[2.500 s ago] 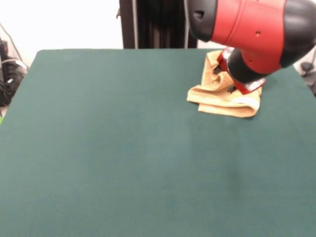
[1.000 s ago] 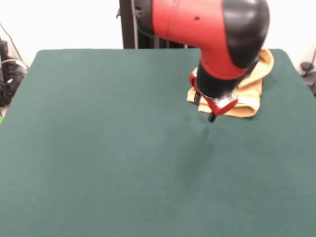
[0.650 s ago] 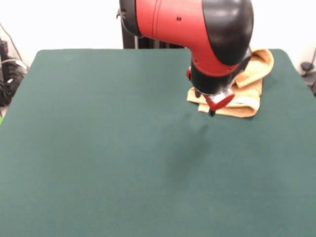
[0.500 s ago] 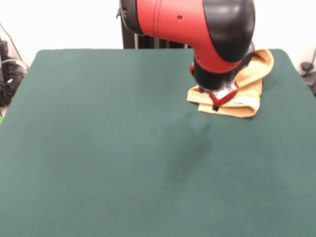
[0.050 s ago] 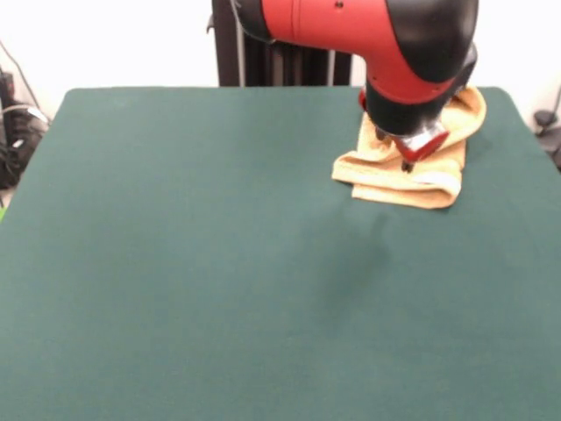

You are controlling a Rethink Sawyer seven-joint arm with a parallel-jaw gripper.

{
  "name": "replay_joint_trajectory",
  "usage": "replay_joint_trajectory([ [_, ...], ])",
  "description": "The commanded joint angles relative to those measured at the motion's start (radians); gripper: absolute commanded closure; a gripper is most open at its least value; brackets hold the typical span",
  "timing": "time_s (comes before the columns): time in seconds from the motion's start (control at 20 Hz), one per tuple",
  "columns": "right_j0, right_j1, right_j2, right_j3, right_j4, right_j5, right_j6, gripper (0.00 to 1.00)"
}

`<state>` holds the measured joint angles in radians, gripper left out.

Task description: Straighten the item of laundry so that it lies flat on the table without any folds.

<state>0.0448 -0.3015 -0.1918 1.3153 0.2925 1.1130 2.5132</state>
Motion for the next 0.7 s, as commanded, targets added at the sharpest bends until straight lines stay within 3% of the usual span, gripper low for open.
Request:
replay_joint_trajectory([
  [0.05,0.023,0.029,0.14,0.114,-0.05,0.005,-0.052,0.0],
  [0.7,0.012,0.049,0.158,0.182,-0.116,-0.104,-0.067,0.0],
])
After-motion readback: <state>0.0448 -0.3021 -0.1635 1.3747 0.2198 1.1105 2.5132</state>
